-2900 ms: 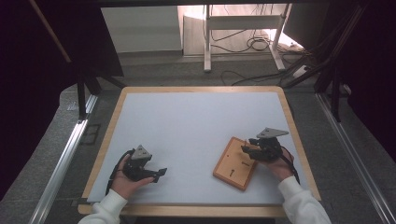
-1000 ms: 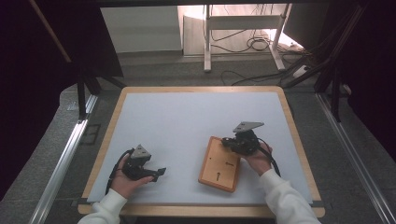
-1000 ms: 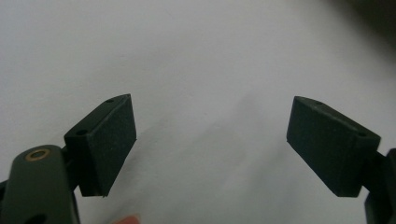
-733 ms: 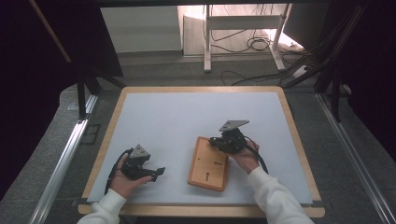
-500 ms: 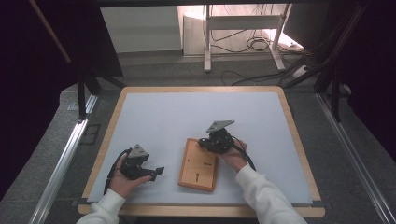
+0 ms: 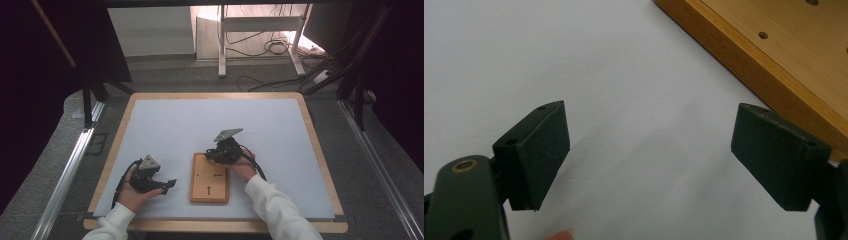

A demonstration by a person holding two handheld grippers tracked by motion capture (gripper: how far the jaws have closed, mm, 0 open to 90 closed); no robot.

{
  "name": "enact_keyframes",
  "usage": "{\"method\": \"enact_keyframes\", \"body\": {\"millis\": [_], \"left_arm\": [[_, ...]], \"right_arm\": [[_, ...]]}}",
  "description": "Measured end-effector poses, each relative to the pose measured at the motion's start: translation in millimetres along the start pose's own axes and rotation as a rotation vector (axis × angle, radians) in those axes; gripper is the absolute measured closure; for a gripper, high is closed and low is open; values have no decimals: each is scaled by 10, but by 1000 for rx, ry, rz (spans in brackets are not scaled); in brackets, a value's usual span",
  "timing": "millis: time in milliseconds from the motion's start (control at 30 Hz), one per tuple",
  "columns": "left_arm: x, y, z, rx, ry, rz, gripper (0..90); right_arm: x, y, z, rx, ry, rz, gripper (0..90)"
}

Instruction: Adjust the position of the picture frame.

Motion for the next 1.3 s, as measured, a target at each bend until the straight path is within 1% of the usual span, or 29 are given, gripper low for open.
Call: {"method": "enact_keyframes", "body": {"millis": [33, 67, 100, 133, 167, 267, 300, 333, 400, 433, 467, 500, 533, 600, 633, 667, 700, 767, 800, 867, 900, 933, 967, 1000, 1033, 1100, 1167, 1300], "left_arm": [[0, 1, 0, -2, 1, 1, 153], [-1, 2, 1, -2, 1, 0, 153], [-3, 2, 4, -2, -1, 0, 153], [-3, 4, 7, -3, 1, 1, 153], [-4, 7, 10, -3, 1, 0, 153], [-11, 12, 20, 1, -2, -3, 152], [-11, 11, 21, -1, -2, -6, 152], [-11, 11, 21, -1, -2, -6, 152], [-10, 8, 14, -3, -8, -5, 153], [-21, 10, 9, -3, -11, -6, 153], [-26, 8, 6, -2, -11, -4, 153], [-32, 7, 3, -2, -11, 1, 155], [-33, -1, 2, -3, -15, 7, 161], [-27, -6, 6, -7, -18, 8, 167], [-6, -10, 14, -13, -28, 9, 168], [-6, -10, 14, -13, -28, 9, 170], [6, -7, 17, -10, -34, 9, 171], [19, 12, 19, -4, -56, 12, 173], [19, 12, 19, -4, -56, 12, 177], [20, 18, 6, -13, -75, 21, 190], [20, 19, -3, -17, -75, 24, 195], [20, 15, -12, -17, -78, 27, 206], [22, 11, -22, -22, -78, 24, 236], [23, 5, -32, -28, -77, 15, 253], [24, -1, -40, -32, -74, 10, 253], [21, -14, -45, -43, -67, 13, 253], [12, -27, -42, -54, -57, 12, 250], [1, -47, -50, -64, -49, 5, 243]], "right_arm": [[120, -22, -3, -23, -33, 37, 544], [120, -22, -3, -23, -33, 37, 544], [189, -27, 4, -30, -49, 49, 502], [421, -55, 57, -58, -88, 65, 418], [421, -55, 57, -58, -88, 65, 418], [716, -106, 205, -93, -110, 74, 355], [856, -135, 314, -102, -115, 83, 328], [926, -154, 381, -104, -119, 93, 322], [1043, -194, 507, -124, -123, 100, 313], [1043, -194, 507, -124, -123, 100, 313], [1101, -211, 583, -141, -125, 106, 308], [1129, -222, 626, -144, -125, 111, 300], [1189, -230, 730, -148, -116, 121, 280], [1243, -226, 816, -142, -103, 134, 260], [1272, -225, 870, -142, -98, 142, 253], [1272, -225, 870, -142, -98, 142, 253], [1316, -223, 941, -150, -90, 150, 249], [1362, -219, 1015, -156, -78, 164, 244], [1362, -219, 1015, -156, -78, 164, 244], [1413, -203, 1097, -160, -71, 177, 241], [1437, -188, 1128, -156, -69, 181, 242], [1466, -171, 1154, -144, -62, 196, 243], [1493, -155, 1173, -127, -61, 218, 245], [1552, -138, 1196, -116, -76, 234, 248], [1552, -138, 1196, -116, -76, 234, 248], [1596, -133, 1223, -123, -89, 237, 248], [1620, -137, 1252, -127, -86, 242, 248], [1658, -173, 1308, -147, -88, 258, 240]]}}
Point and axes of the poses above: each handheld gripper's, and its own axes: x roughly backward along the jaws, z roughly out of its underside, y roughly to its left, the point moved 2 cm from there along -x, roughly forward along the jaws, and after that the axes turned 7 degrees about z, right-handed, at the moved point
